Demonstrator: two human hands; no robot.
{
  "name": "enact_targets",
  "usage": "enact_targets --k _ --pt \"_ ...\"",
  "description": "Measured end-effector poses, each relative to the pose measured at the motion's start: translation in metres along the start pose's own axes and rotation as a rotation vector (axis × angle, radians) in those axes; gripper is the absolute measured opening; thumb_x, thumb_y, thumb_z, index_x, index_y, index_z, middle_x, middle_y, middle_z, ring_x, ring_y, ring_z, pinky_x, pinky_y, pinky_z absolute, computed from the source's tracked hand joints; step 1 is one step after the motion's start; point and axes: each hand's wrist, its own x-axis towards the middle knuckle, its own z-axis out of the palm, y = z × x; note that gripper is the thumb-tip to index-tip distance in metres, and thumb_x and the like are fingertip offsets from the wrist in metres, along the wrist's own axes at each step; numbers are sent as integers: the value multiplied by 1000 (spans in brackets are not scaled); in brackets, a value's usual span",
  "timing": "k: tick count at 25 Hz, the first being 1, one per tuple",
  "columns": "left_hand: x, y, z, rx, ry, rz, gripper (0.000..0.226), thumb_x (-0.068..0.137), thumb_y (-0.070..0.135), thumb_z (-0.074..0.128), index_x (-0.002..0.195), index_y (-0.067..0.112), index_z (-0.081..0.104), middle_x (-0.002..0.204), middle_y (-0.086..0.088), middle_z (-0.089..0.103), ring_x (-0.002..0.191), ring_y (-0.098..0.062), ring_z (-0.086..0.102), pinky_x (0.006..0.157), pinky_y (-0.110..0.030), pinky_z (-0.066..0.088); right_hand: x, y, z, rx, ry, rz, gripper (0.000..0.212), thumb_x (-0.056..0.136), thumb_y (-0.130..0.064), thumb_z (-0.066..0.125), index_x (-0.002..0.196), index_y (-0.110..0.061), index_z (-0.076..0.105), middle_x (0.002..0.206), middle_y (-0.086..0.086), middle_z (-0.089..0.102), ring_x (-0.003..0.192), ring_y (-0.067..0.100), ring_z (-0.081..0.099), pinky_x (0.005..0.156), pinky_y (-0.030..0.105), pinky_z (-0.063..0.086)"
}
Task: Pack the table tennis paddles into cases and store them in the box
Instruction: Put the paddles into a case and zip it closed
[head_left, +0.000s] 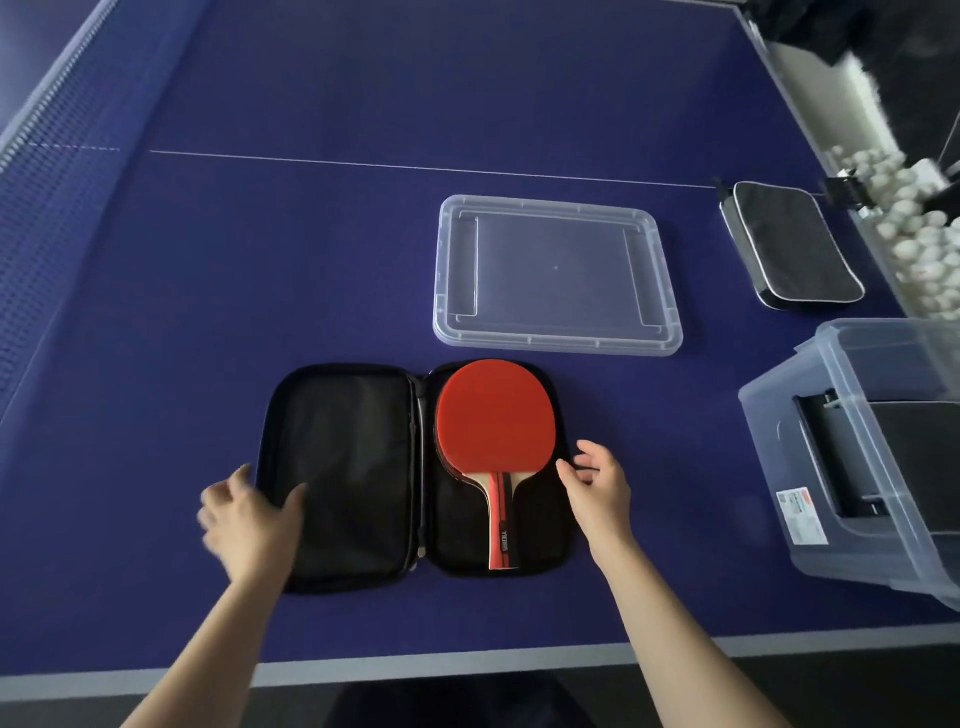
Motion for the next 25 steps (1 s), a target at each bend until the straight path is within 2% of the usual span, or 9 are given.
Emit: enact_targets --k 2,5,9,11,13,16,18,20,25 --pt "7 -22 -9 -40 -120 -112 54 82 30 72 126 5 54 131 -23 41 124 -43 37 104 -55 34 -11 1 -1 -5 9 -10 37 88 -18 64 124 -16 55 115 5 58 95 15 58 76 25 46" --pt "4 -31 -23 -355 -261 -104 30 87 9 65 116 8 58 124 -19 55 109 -38 55 93 -52 48 -29 -9 6 -25 45 -84 32 88 -15 64 119 -13 58 114 5 59 98 17 57 81 28 47" --pt "-27 -6 -70 -833 -455 60 30 87 3 65 104 27 63 107 -3 71 95 -22 69 69 -29 55 -62 -57 33 25 -72 -252 18 88 -20 65 104 -13 67 106 3 63 94 13 59 88 31 50" --pt "-58 19 -82 -810 -589 270 36 83 6 70 110 31 64 107 2 72 95 -12 70 68 -19 55 -82 -92 50 27 -220 -326 16 88 -33 64 89 -18 68 97 -1 64 91 10 60 86 27 47" --pt "-88 43 -79 -708 -748 425 48 80 9 75 120 31 60 113 5 68 99 -8 67 72 -14 53 -96 -115 59 -26 -282 -386 30 85 -49 61 75 -21 60 86 -3 61 82 9 58 77 23 43" --pt "-107 63 -65 -609 -904 489 57 81 11 75 128 35 53 125 9 57 110 -5 61 77 -12 51 -93 -123 44 -199 -172 -468 34 81 -36 67 67 -17 42 74 -2 48 69 16 46 65 26 33" --pt "-99 63 -54 -617 -848 388 44 85 14 70 122 36 57 123 6 59 100 -5 64 66 -10 50 -74 -112 21 -192 -96 -409 27 79 -20 69 65 -13 47 73 0 48 66 16 47 63 28 32" --pt "-83 61 -37 -564 -733 236 35 89 21 67 122 30 59 122 2 62 101 -5 62 64 -13 47 -46 -90 -4 -119 -27 -253 19 78 -17 70 77 0 61 82 7 56 75 21 55 70 33 40" --pt "-54 74 15 -496 -704 -42 62 85 34 70 139 15 44 135 -3 51 110 -20 55 90 -34 47 3 -25 -16 91 -168 147 8 87 -17 64 91 -9 64 98 10 70 89 27 66 75 33 50"
